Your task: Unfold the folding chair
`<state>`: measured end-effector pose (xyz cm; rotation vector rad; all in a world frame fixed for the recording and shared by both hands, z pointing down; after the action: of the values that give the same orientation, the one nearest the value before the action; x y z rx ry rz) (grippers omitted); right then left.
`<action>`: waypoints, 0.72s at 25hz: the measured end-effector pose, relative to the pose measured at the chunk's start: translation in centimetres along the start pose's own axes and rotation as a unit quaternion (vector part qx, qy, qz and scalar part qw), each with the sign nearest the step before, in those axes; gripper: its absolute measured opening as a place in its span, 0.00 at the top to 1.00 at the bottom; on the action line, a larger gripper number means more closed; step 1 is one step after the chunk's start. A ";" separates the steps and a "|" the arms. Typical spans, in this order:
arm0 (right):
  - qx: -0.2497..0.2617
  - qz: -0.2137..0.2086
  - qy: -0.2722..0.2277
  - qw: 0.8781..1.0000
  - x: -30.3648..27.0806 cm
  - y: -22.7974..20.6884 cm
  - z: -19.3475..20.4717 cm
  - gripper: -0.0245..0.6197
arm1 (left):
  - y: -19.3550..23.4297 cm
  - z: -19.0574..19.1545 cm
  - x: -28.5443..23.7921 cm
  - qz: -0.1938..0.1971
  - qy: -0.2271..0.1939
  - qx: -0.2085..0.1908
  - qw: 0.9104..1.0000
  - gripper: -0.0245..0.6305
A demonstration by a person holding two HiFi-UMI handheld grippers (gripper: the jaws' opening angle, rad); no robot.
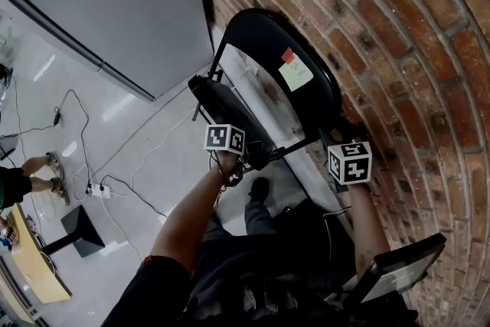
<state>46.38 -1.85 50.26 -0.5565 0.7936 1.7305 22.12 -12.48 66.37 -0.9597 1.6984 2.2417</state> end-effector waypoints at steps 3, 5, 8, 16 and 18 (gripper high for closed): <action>0.003 0.011 0.004 1.000 0.1 0.1 -0.1 0.68 | 0.1 0.1 0.2 0.001 -0.001 -0.002 1.000 0.51; 0.003 0.011 0.002 1.000 0.0 0.2 -0.1 0.68 | 0.2 0.1 0.3 0.001 0.000 -0.003 1.000 0.51; 0.009 0.013 0.005 1.000 0.0 0.4 0.1 0.68 | 0.7 0.7 0.7 0.000 0.000 -0.002 1.000 0.51; 0.015 0.035 0.008 0.999 0.0 1.0 0.5 0.67 | 2.1 2.3 1.9 -0.001 -0.002 0.009 1.000 0.50; 0.017 0.038 0.011 0.999 -0.2 1.2 0.3 0.67 | 2.3 2.4 2.2 -0.005 -0.006 0.012 1.000 0.50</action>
<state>45.30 -1.97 50.86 -0.5288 0.8674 1.7797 18.35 -11.63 67.31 -0.9461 1.7079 2.2121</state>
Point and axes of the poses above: the fingertips, and each gripper's own axes: x backward along the fingers, y to its left, z out of its underside, the point moved 8 cm from there along x, backward along the fingers, and after that the axes turned 12 degrees about z, right-handed, at the moved point
